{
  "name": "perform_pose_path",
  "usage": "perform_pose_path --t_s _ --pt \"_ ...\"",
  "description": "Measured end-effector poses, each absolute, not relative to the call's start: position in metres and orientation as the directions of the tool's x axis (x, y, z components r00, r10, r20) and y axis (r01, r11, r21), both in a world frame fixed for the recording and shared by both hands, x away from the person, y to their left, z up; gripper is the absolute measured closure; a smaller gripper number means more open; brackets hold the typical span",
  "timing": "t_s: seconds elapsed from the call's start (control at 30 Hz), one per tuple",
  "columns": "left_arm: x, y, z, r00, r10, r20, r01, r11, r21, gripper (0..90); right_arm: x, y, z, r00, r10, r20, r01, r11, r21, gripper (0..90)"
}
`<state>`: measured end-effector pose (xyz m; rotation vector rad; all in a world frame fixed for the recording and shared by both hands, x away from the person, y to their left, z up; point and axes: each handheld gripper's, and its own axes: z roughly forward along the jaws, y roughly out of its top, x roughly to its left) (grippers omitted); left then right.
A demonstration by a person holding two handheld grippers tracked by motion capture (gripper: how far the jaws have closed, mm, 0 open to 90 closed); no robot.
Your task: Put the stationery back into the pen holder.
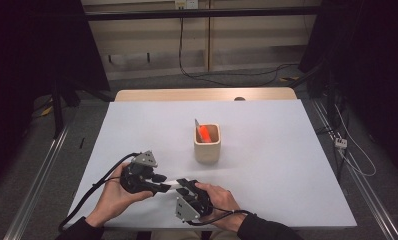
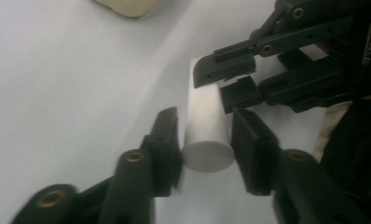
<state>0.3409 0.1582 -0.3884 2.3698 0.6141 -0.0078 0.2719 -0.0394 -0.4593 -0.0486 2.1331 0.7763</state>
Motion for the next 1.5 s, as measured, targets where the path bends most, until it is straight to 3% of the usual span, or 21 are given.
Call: perform_pose_path --t_s 0.1,0.17,0.27,0.63,0.83,1.0,1.5 --pt "0.342 0.163 -0.389 0.875 0.457 -0.158 0.445 -0.634 0.632 40.3 0.274 -0.042 -0.459 -0.657 0.242 -0.714 -0.284 0.798 0.531 71.8" --pt "0.344 0.168 -0.39 0.864 0.468 -0.184 0.466 -0.608 0.643 36.3 0.274 -0.045 -0.458 -0.664 0.267 -0.698 -0.261 0.793 0.551 71.8" --pt "0.345 0.176 -0.393 0.85 0.506 -0.142 0.472 -0.614 0.633 21.8 0.277 -0.049 -0.457 -0.668 0.276 -0.691 -0.255 0.787 0.561 71.8" --pt "0.341 0.213 -0.409 0.783 0.597 -0.176 0.517 -0.467 0.718 6.4 0.289 -0.062 -0.446 -0.693 0.4 -0.6 -0.16 0.726 0.669 71.8" --pt "0.338 0.224 -0.415 0.767 0.607 -0.207 0.518 -0.396 0.758 6.2 0.296 -0.07 -0.438 -0.69 0.46 -0.559 -0.118 0.69 0.714 71.7" --pt "0.334 0.221 -0.421 0.752 0.639 -0.16 0.497 -0.391 0.775 6.5 0.304 -0.081 -0.427 -0.679 0.527 -0.511 -0.078 0.641 0.764 71.8" --pt "0.321 0.217 -0.427 0.74 0.661 -0.126 0.455 -0.352 0.818 6.4 0.33 -0.114 -0.398 -0.647 0.692 -0.32 0.045 0.453 0.89 71.7"
